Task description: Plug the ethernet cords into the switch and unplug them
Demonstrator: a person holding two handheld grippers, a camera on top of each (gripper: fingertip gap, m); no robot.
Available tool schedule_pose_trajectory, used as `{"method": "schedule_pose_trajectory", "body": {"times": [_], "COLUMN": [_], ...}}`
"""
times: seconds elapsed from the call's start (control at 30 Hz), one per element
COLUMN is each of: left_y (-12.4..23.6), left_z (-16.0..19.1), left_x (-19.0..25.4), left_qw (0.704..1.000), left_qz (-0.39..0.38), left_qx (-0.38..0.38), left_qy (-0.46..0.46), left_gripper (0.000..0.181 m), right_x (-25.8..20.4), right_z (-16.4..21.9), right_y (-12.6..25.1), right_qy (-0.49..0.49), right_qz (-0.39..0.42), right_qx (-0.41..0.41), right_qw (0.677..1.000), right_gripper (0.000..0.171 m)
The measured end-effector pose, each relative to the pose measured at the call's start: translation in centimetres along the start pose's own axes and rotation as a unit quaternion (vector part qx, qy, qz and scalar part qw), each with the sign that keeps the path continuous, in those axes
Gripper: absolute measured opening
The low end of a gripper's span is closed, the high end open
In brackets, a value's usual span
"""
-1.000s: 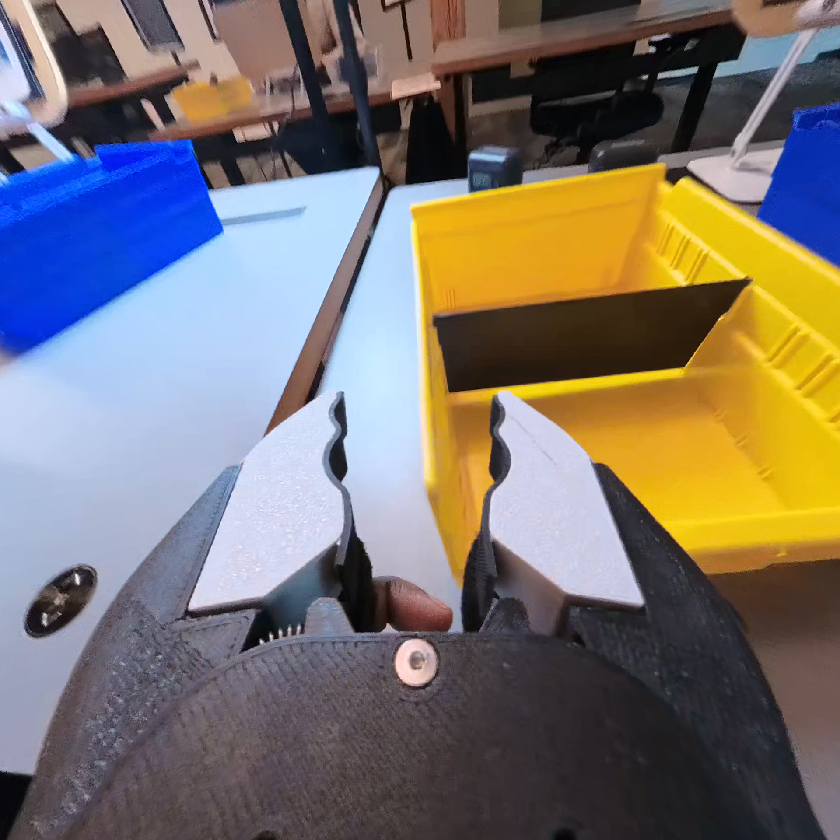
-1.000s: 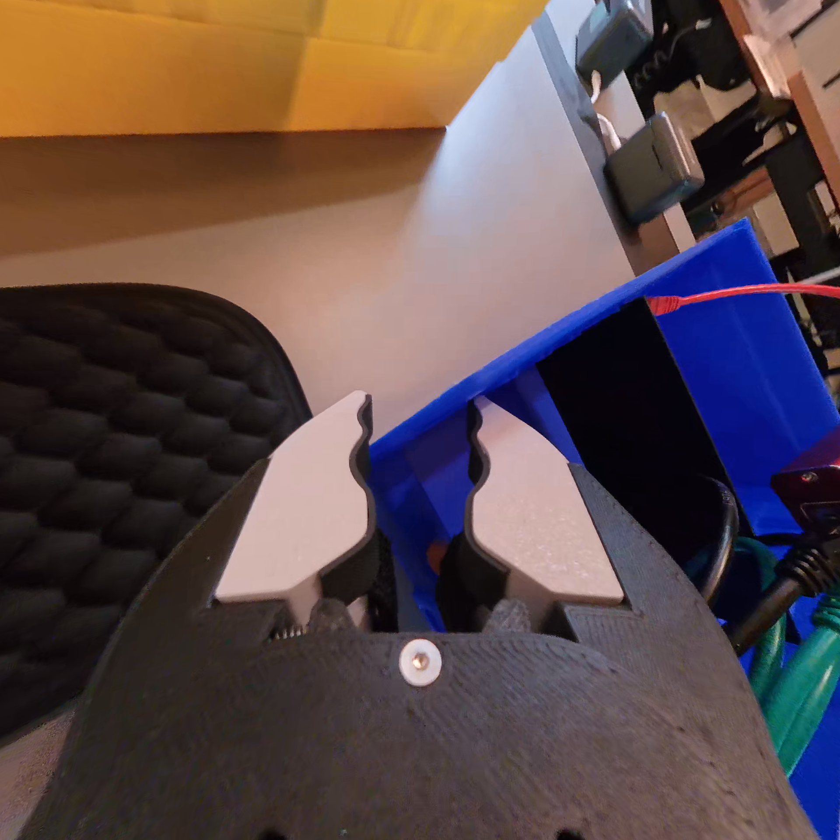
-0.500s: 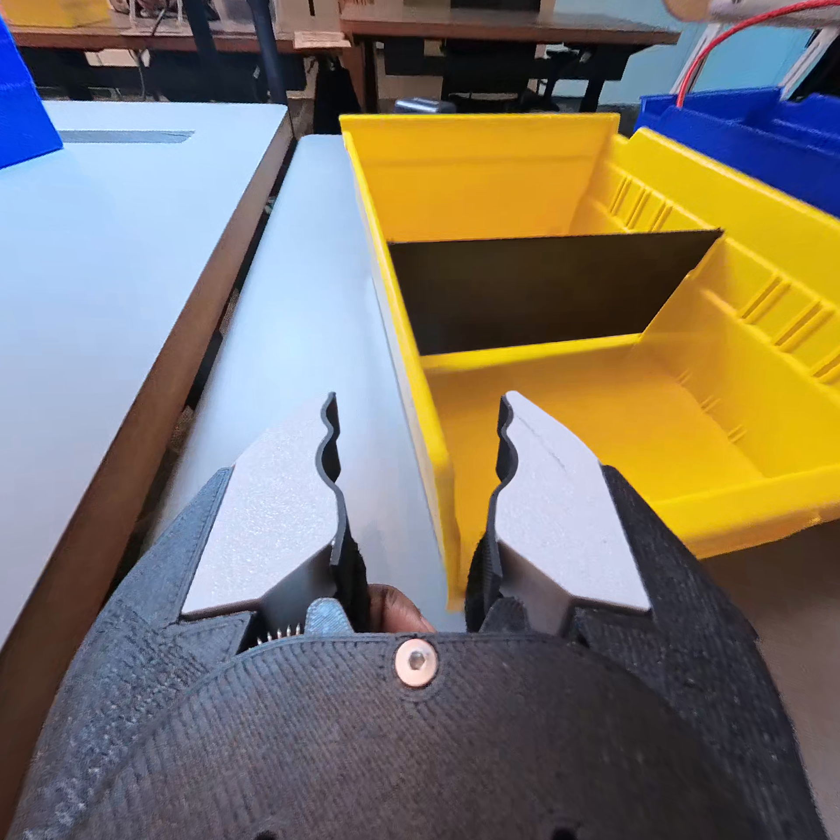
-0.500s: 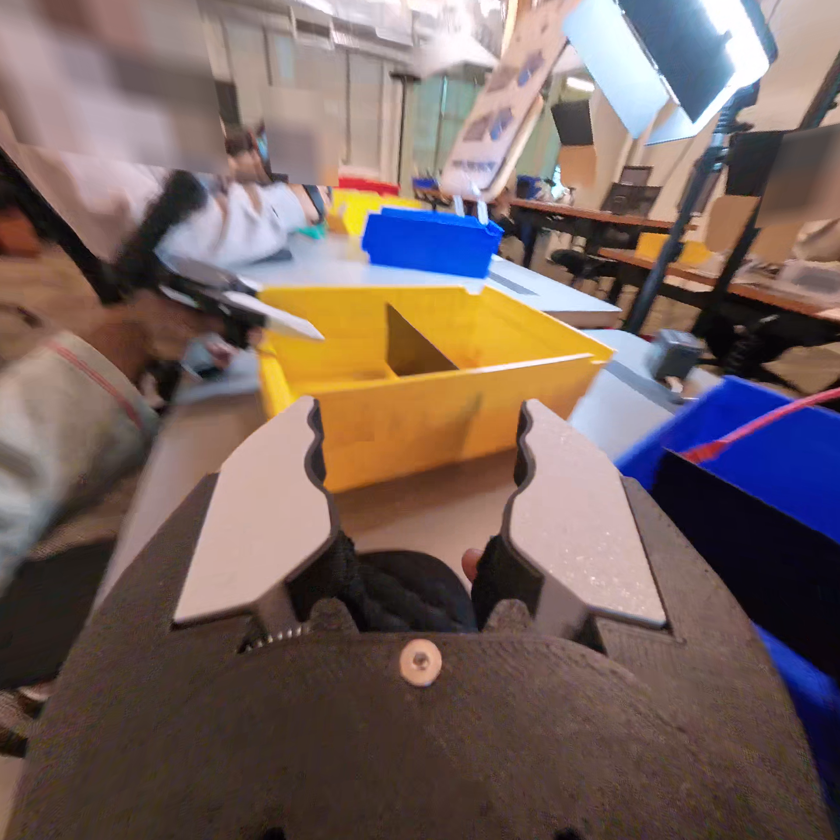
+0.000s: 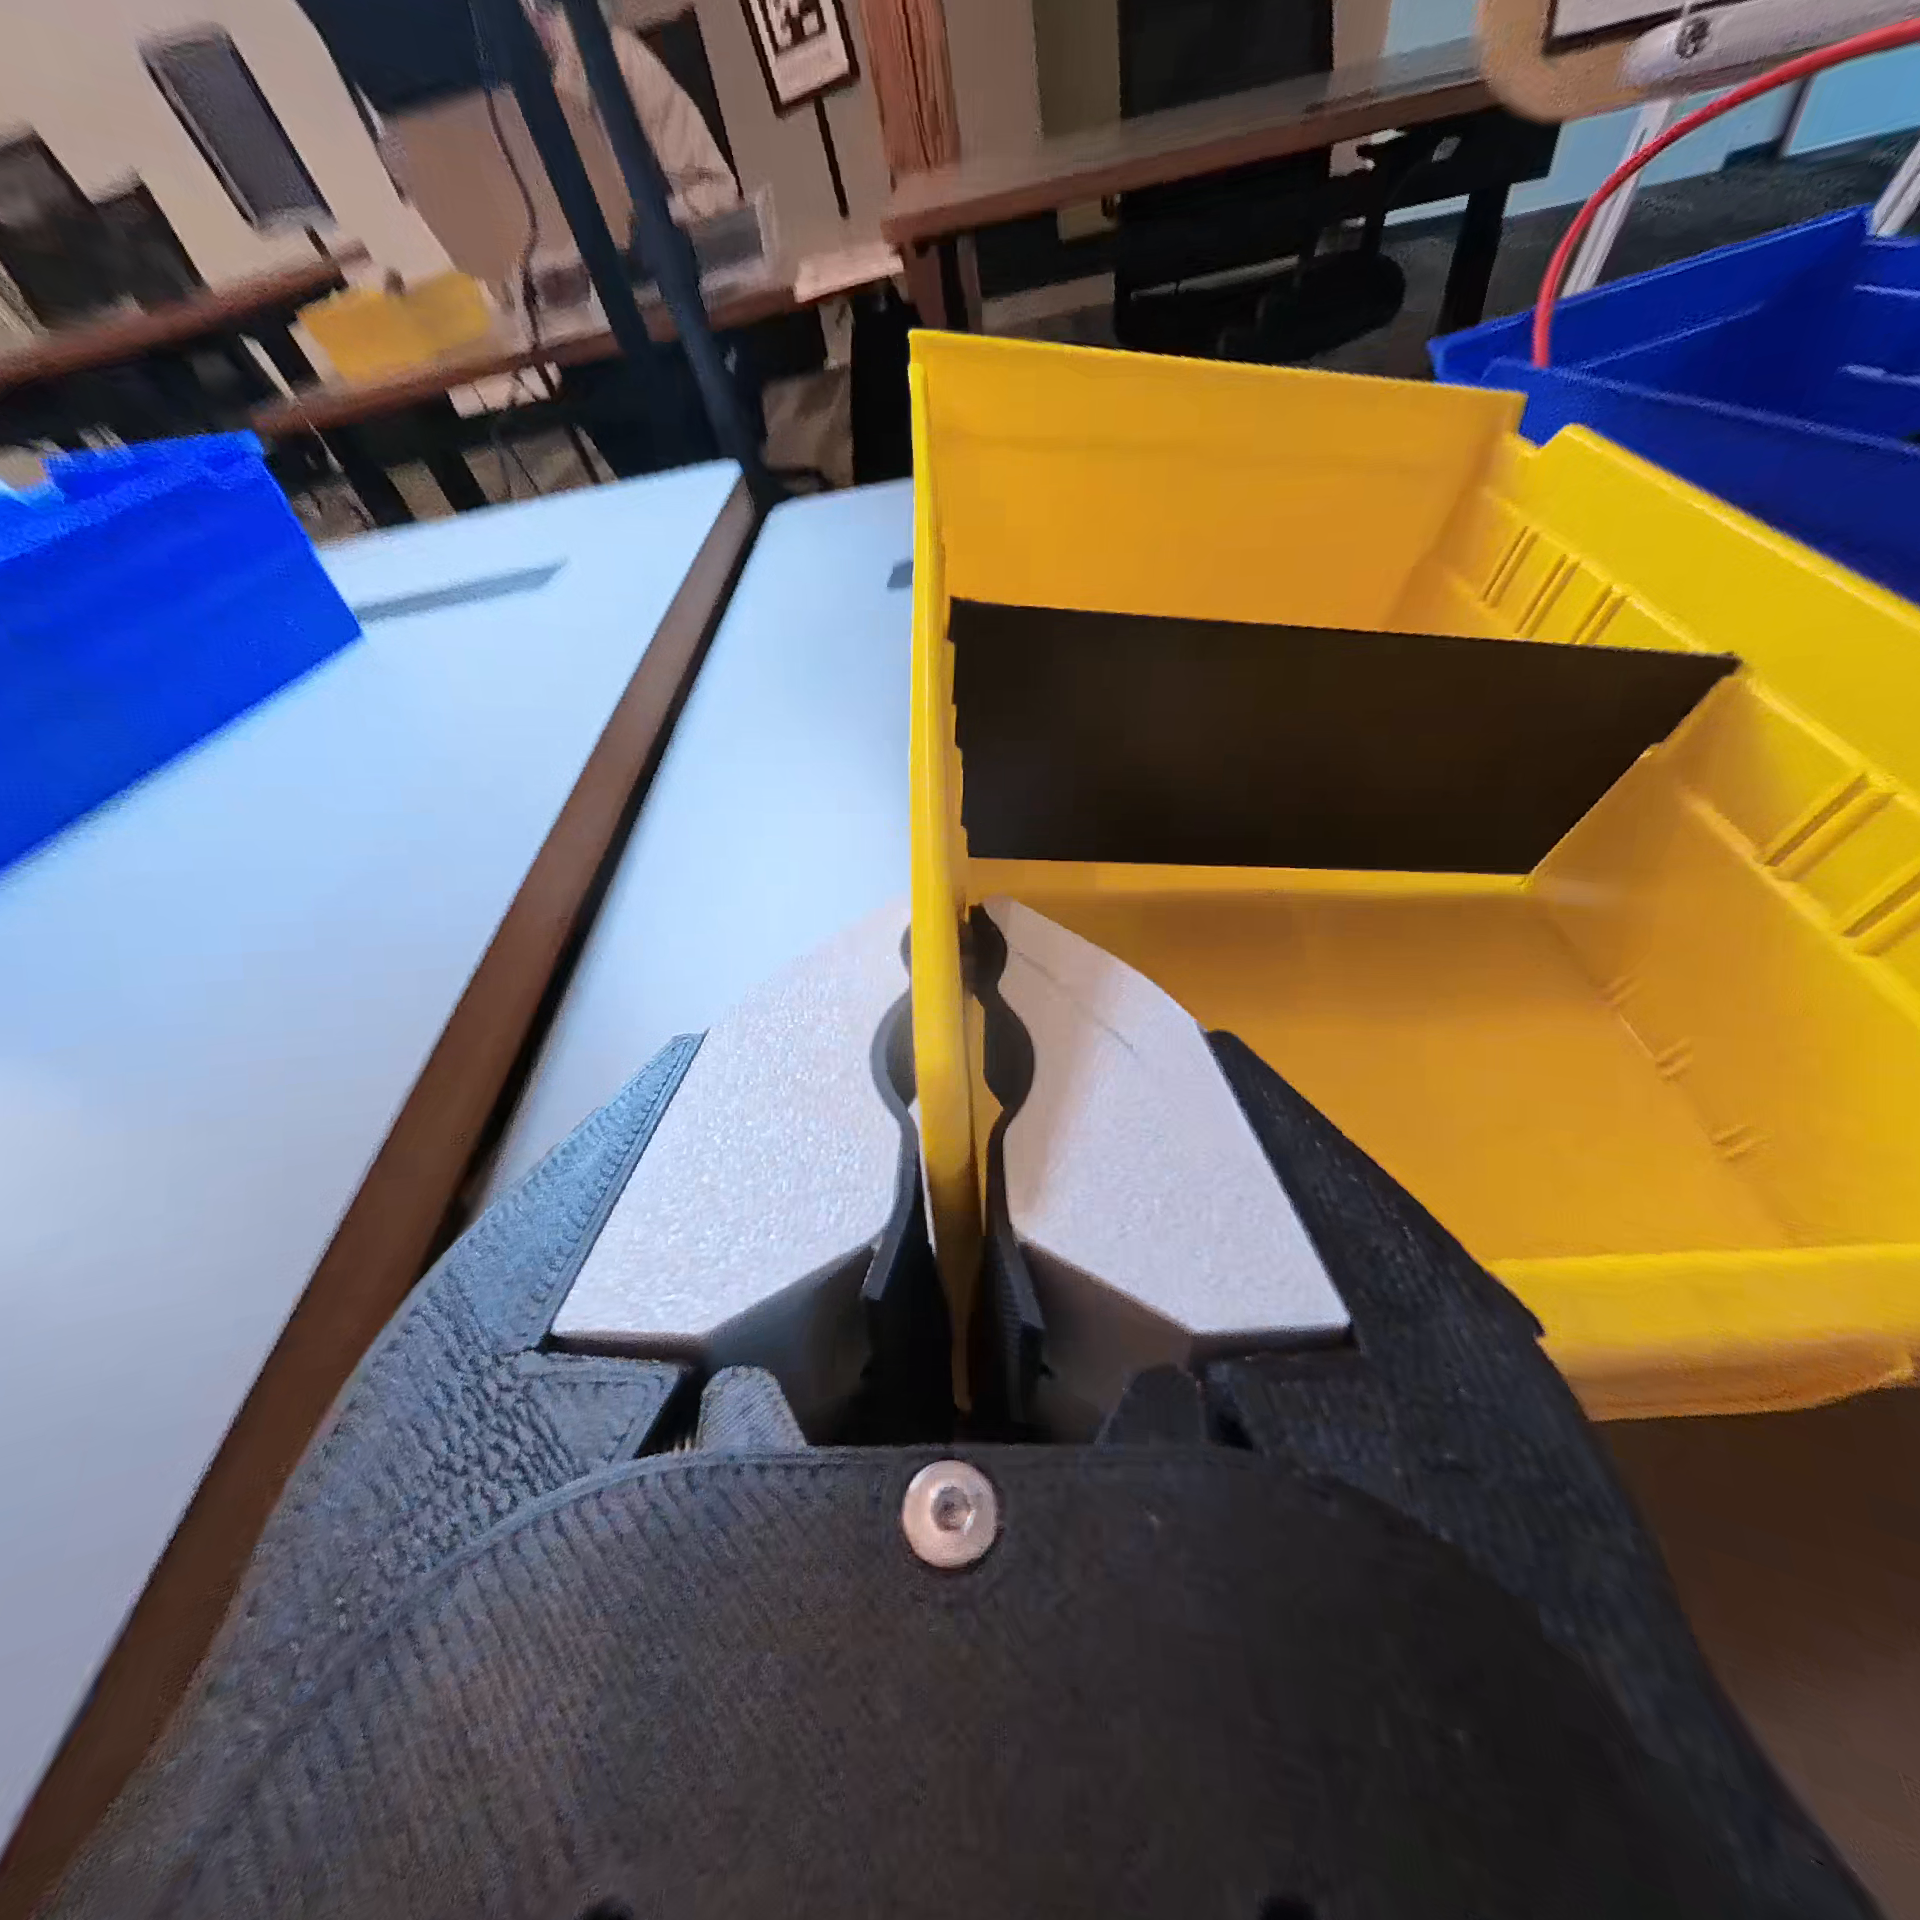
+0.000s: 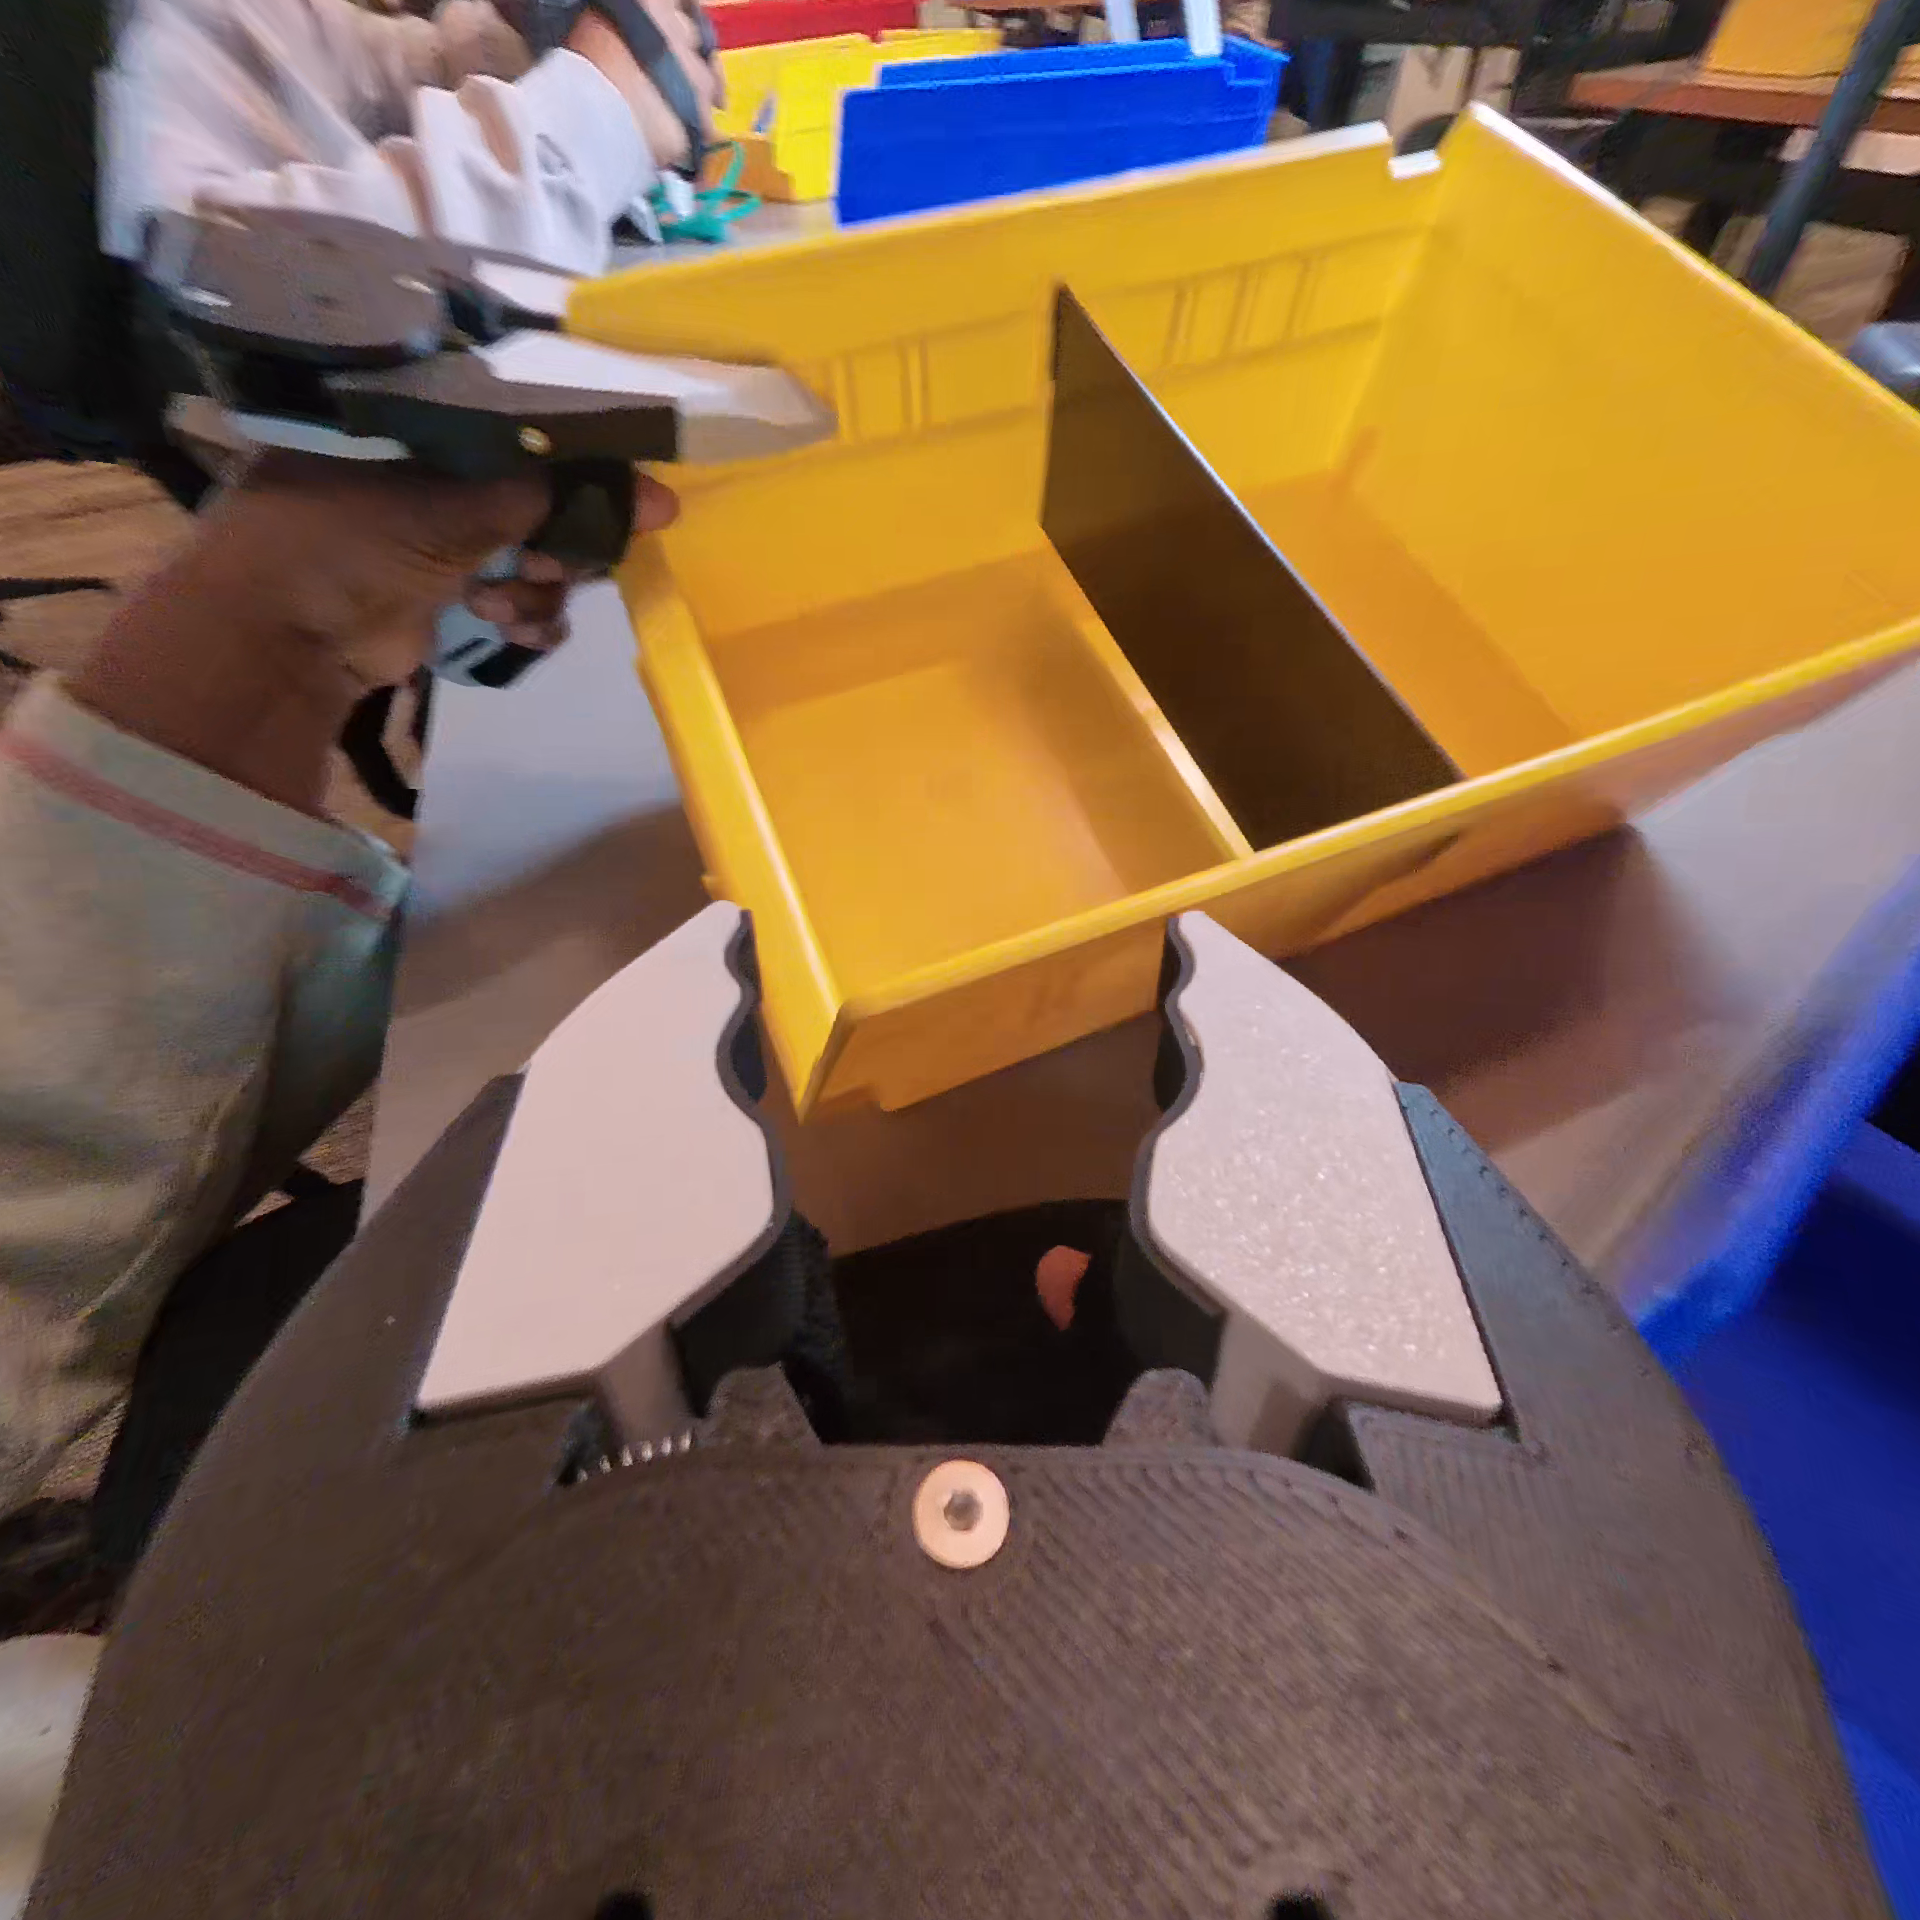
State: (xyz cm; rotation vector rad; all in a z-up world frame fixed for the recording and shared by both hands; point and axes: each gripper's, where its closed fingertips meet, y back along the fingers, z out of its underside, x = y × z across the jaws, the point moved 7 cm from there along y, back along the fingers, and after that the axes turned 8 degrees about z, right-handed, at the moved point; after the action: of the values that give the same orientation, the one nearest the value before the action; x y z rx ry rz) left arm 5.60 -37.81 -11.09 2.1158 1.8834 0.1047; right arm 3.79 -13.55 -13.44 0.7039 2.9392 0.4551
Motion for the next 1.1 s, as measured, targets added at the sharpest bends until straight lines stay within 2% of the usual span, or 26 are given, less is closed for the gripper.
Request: {"method": "schedule_pose_trajectory", "body": {"times": [0.1,0.2,0.33,0.47,0.6,0.73,0.87,1.0,1.1], "left_y": [0.9,2.6,4.9,6.1,6.4,5.6,3.9,1.7,0.1], "left_z": [-2.0,-4.2,-7.2,-9.8,-11.9,-13.7,-15.9,-18.1,-19.0], "left_x": [1.0,1.9,4.0,7.3,11.8,16.6,21.8,28.5,33.9], "left_qw": [0.998,0.994,0.978,0.956,0.928,0.905,0.889,0.883,0.884], "left_qz": [-0.026,-0.043,-0.073,-0.094,-0.088,-0.053,0.018,0.107,0.17], "left_qx": [0.038,0.093,0.179,0.259,0.349,0.415,0.456,0.457,0.434], "left_qy": [-0.031,-0.047,-0.075,-0.097,-0.099,-0.072,-0.039,-0.02,-0.021], "left_gripper": [0.006,0.006,0.006,0.006,0.006,0.007,0.007,0.009,0.012], "right_x": [0.8,1.7,2.2,3.1,4.5,5.6,6.5,8.0,9.4], "right_z": [-0.1,-1.3,-3.5,-5.2,-6.4,-7.0,-6.8,-5.4,-3.6], "right_y": [0.4,1.7,4.1,7.9,13.3,19.3,25.9,32.8,37.5], "right_qy": [-0.022,-0.02,0.02,0.082,0.123,0.162,0.17,0.153,0.118], "right_qz": [0.01,0.031,0.077,0.158,0.234,0.311,0.383,0.46,0.497], "right_qx": [0.012,0.076,0.135,0.181,0.233,0.26,0.286,0.279,0.256], "right_qw": [1.0,0.996,0.988,0.967,0.936,0.9,0.862,0.829,0.82], "right_gripper": [0.07,0.043,0.035,0.029,0.023,0.019,0.017,0.016,0.015]}}
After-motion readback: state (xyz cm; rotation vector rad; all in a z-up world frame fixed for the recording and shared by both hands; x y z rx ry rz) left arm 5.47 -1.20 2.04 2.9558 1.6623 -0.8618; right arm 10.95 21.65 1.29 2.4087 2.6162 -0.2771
